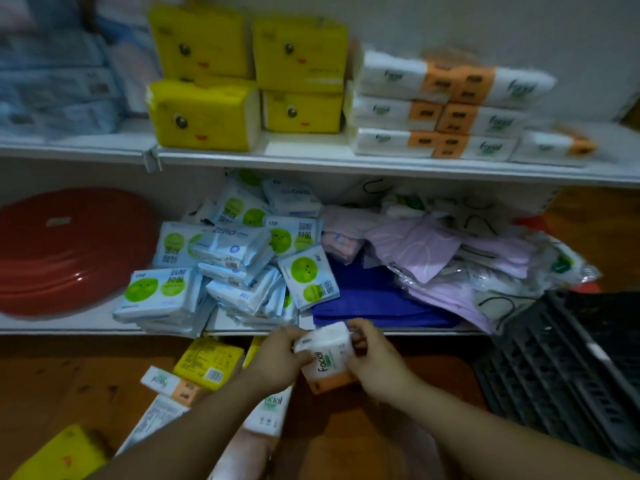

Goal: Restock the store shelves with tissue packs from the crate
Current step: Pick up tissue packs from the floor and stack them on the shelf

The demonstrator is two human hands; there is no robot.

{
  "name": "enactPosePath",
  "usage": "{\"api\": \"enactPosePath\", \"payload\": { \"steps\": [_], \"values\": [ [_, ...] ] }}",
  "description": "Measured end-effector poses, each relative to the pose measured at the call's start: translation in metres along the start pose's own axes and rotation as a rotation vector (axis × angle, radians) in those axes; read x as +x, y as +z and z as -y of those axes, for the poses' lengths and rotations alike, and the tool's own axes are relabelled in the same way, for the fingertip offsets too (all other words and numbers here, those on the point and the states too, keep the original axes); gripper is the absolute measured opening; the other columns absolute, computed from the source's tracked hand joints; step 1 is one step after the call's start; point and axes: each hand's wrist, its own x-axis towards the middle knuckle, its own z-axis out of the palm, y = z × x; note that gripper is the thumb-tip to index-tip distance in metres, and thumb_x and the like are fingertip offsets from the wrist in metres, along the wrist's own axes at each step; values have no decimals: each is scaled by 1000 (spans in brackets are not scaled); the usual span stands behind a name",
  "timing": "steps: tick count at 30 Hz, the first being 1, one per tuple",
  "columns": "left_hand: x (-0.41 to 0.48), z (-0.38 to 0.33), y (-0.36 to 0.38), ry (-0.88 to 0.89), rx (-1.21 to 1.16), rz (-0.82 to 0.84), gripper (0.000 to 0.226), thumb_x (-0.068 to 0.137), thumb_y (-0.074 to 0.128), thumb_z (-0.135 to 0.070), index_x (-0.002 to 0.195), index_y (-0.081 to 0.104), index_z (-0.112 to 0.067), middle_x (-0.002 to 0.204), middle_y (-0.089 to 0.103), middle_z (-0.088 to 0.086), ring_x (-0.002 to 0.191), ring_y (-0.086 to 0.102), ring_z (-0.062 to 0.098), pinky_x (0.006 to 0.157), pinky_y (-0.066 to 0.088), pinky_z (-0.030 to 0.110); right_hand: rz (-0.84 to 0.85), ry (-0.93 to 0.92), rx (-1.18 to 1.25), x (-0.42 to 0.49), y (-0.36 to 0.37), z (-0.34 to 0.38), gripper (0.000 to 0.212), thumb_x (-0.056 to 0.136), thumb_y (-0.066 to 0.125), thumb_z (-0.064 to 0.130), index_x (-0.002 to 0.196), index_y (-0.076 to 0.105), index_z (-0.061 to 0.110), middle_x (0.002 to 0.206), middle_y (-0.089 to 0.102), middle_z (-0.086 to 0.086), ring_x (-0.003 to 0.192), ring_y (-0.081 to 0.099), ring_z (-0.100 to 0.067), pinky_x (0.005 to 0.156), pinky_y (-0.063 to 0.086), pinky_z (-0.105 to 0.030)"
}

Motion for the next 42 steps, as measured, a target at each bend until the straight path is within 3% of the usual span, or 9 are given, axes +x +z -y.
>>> {"api": "enactPosePath", "payload": {
  "steps": [5, 9, 13, 18, 23, 26, 29, 34, 42],
  "values": [
    [-23, -69, -44, 12, -329, -46, 3, 92, 54, -13, 93, 58, -11, 93, 66, 5, 80, 64, 15, 68, 53, 28, 7, -91, -67, -11, -53, 54, 43, 85, 63, 20, 117, 41, 38, 115, 59, 7, 96, 59, -5, 82, 49, -19],
    [-40, -132, -65, 139, -425, -102, 22, 91, 54, -8, 110, 48, -16, 85, 64, 7, 62, 58, 13, 52, 47, 19, -282, -226, -7, -23, -96, 99, 48, 85, 65, 15, 122, 40, 32, 121, 38, 4, 96, 52, -5, 83, 47, -24],
    [-54, -185, -77, 269, -455, -123, 36, 92, 53, -11, 121, 45, -30, 98, 68, 4, 78, 64, 18, 61, 52, 28, -527, -437, -51, -48, -132, 132, 38, 82, 69, 24, 109, 44, 33, 121, 26, 9, 101, 43, -4, 90, 46, -27],
    [-64, -248, -72, 326, -545, -108, 31, 92, 52, -12, 119, 45, -25, 102, 68, 3, 85, 68, 28, 69, 55, 47, -456, -452, -346, -73, -176, 150, 84, 75, 74, 44, 143, 25, 39, 146, -24, 21, 124, 20, -3, 104, 35, -22],
    [-52, -303, -52, 409, -439, -108, 34, 88, 57, -10, 119, 43, -16, 100, 67, 9, 72, 65, 20, 52, 47, 26, -610, -419, -673, -75, -227, 156, 67, 89, 49, 40, 148, 17, 40, 158, 1, 4, 142, 15, -23, 108, 30, -34],
    [-40, -334, -41, 416, -381, -99, 32, 88, 58, -15, 118, 46, -9, 106, 64, 11, 75, 63, 20, 47, 47, 22, -733, -459, -713, -73, -251, 150, 58, 81, 46, 35, 139, 45, 29, 144, 43, -13, 125, 45, -38, 93, 47, -46],
    [-23, -356, -37, 472, -77, -132, 36, 89, 56, -37, 117, 52, -15, 109, 65, 3, 87, 64, 20, 75, 56, 33, -783, -464, -715, -59, -282, 134, 48, 77, 55, 32, 125, 58, 23, 121, 62, -15, 101, 62, -40, 77, 55, -48],
    [9, -390, -51, 635, 646, -434, 55, 90, 52, -46, 137, 40, -22, 138, 45, 2, 125, 43, 22, 106, 37, 39, -846, -363, -642, -32, -339, 112, 45, 94, 47, 31, 139, 45, 28, 147, 38, -11, 128, 38, -37, 104, 38, -42],
    [61, -401, -45, 495, 1099, -331, 69, 93, 42, -50, 149, 6, -31, 159, 3, 1, 146, 2, 26, 116, 3, 50, -566, -190, -683, 47, -387, 103, 45, 98, 38, 32, 142, 34, 38, 150, 25, 0, 130, 30, -29, 108, 34, -37]
  ]
}}
